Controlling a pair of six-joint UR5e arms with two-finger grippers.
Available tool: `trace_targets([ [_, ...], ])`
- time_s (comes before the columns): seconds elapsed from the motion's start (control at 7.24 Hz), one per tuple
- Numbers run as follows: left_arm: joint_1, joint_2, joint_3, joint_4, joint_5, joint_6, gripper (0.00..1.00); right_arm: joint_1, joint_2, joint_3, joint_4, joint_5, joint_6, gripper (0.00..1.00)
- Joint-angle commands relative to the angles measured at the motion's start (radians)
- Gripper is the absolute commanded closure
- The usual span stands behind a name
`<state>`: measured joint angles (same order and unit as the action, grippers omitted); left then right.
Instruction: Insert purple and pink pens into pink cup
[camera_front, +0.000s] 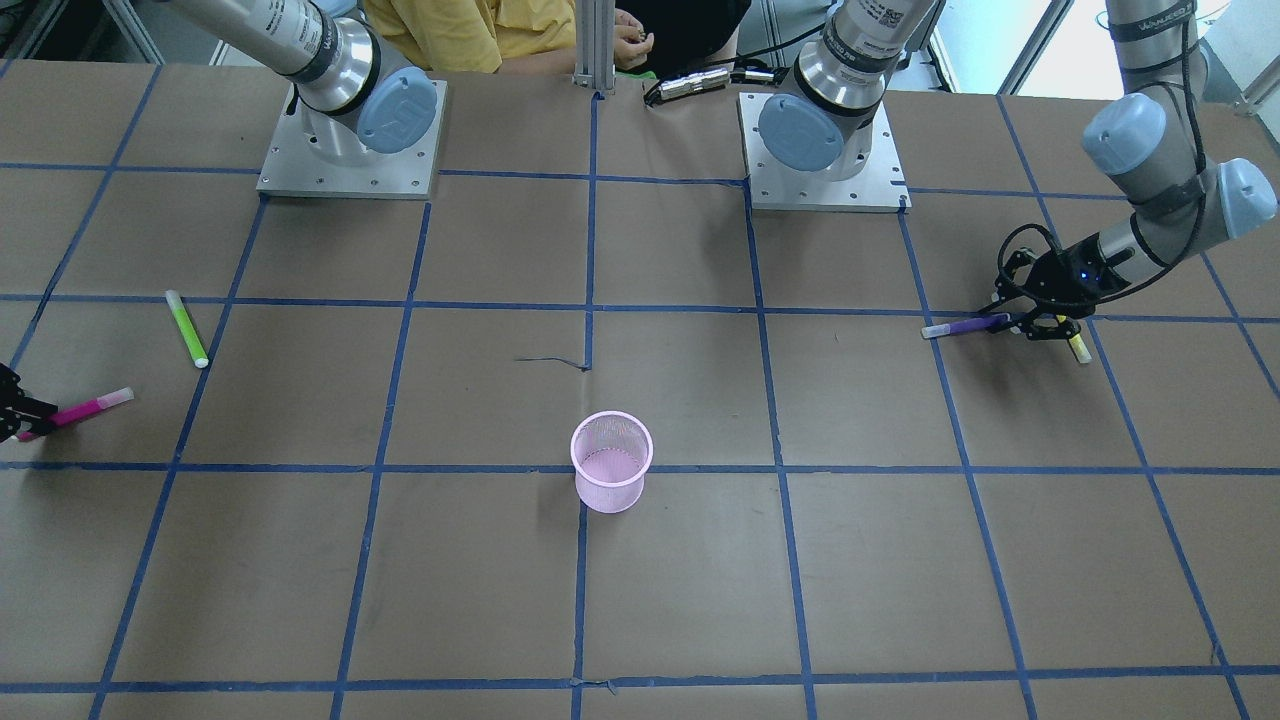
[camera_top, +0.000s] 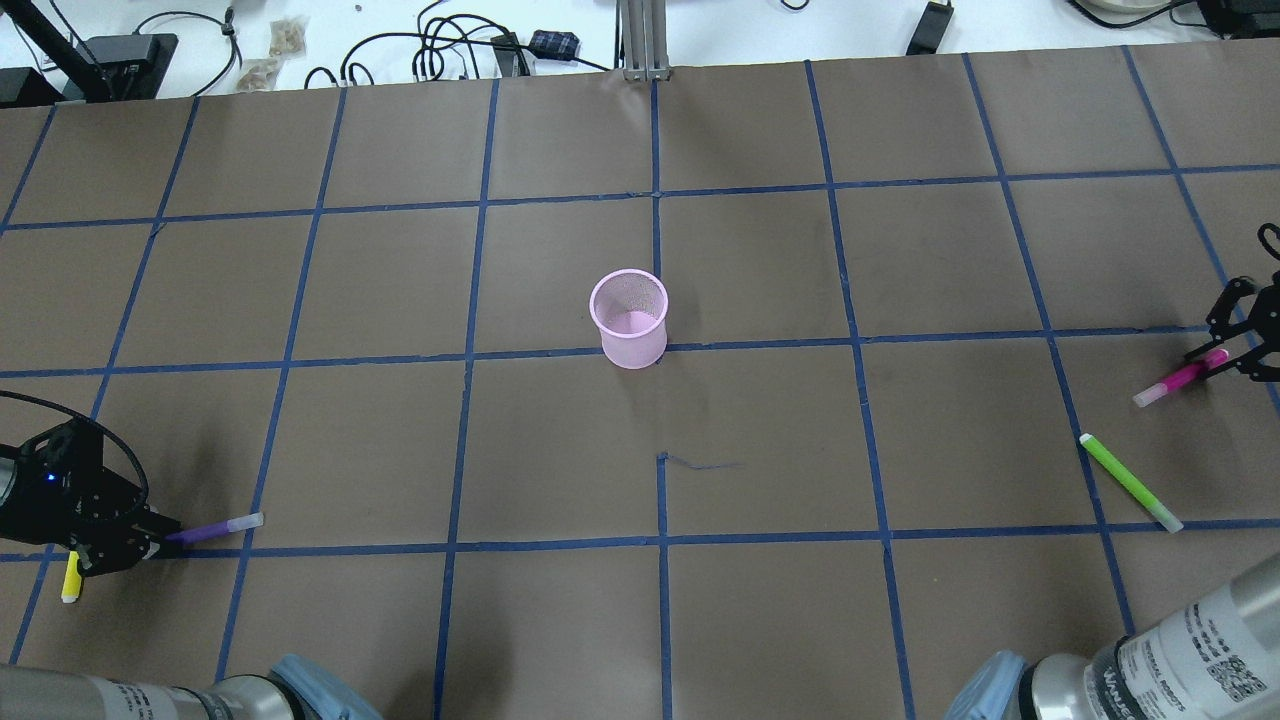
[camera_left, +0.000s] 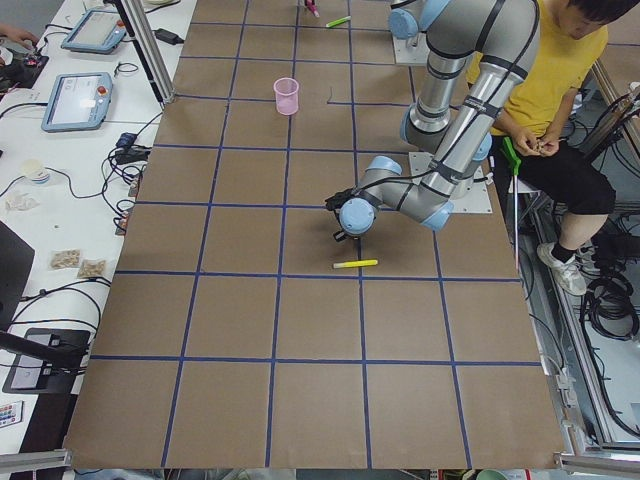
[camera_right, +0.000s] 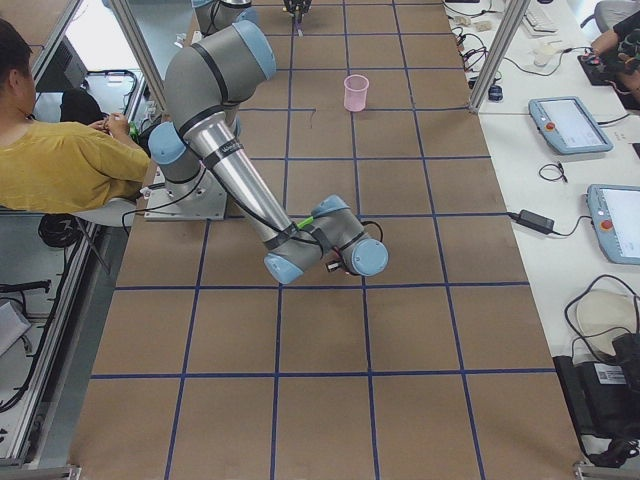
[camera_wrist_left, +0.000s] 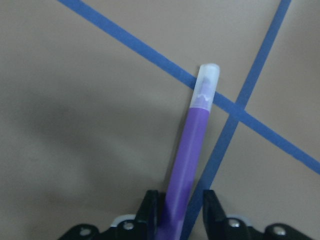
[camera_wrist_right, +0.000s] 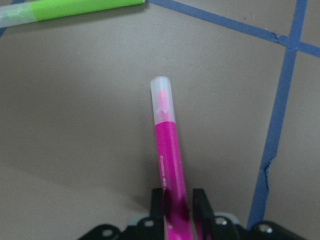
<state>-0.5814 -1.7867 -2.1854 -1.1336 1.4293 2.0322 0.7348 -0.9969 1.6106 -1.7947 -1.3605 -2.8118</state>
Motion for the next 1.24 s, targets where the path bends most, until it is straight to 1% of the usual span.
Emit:
trace_targets([
  [0.0, 0.0, 0.001, 0.006, 0.001, -0.009, 0.0, 0.82, 0.0, -0.005, -0.001, -0.012, -0.003, 0.014, 0.91],
  [0.14, -0.008, 0.01, 0.006, 0.002, -0.007, -0.006, 0.96, -0.002, -0.009, -0.006, -0.006, -0.005, 0.021, 0.92],
  [0.28, -0.012, 0.021, 0.009, 0.002, -0.004, -0.01, 1.0, 0.0, -0.05, -0.017, 0.001, -0.005, 0.038, 0.93],
  [0.41, -0.014, 0.026, 0.021, 0.0, -0.003, -0.013, 1.0, 0.012, -0.142, -0.02, 0.012, 0.0, 0.119, 0.93],
  [0.55, -0.029, 0.035, 0.059, -0.005, 0.003, -0.045, 1.0, 0.061, -0.216, -0.02, 0.026, -0.003, 0.229, 0.93],
  [0.69, -0.085, 0.052, 0.105, -0.038, 0.035, -0.079, 1.0, 0.125, -0.288, -0.02, 0.028, -0.059, 0.317, 0.94],
  [0.83, -0.119, 0.07, 0.149, -0.079, 0.04, -0.11, 1.0, 0.2, -0.351, -0.015, 0.041, -0.095, 0.431, 0.95],
  [0.97, -0.139, 0.087, 0.191, -0.122, 0.069, -0.153, 1.0, 0.286, -0.402, -0.015, 0.099, -0.095, 0.569, 0.95],
  [1.11, -0.184, 0.113, 0.222, -0.136, 0.082, -0.179, 1.0, 0.384, -0.438, -0.017, 0.11, -0.127, 0.715, 0.95],
])
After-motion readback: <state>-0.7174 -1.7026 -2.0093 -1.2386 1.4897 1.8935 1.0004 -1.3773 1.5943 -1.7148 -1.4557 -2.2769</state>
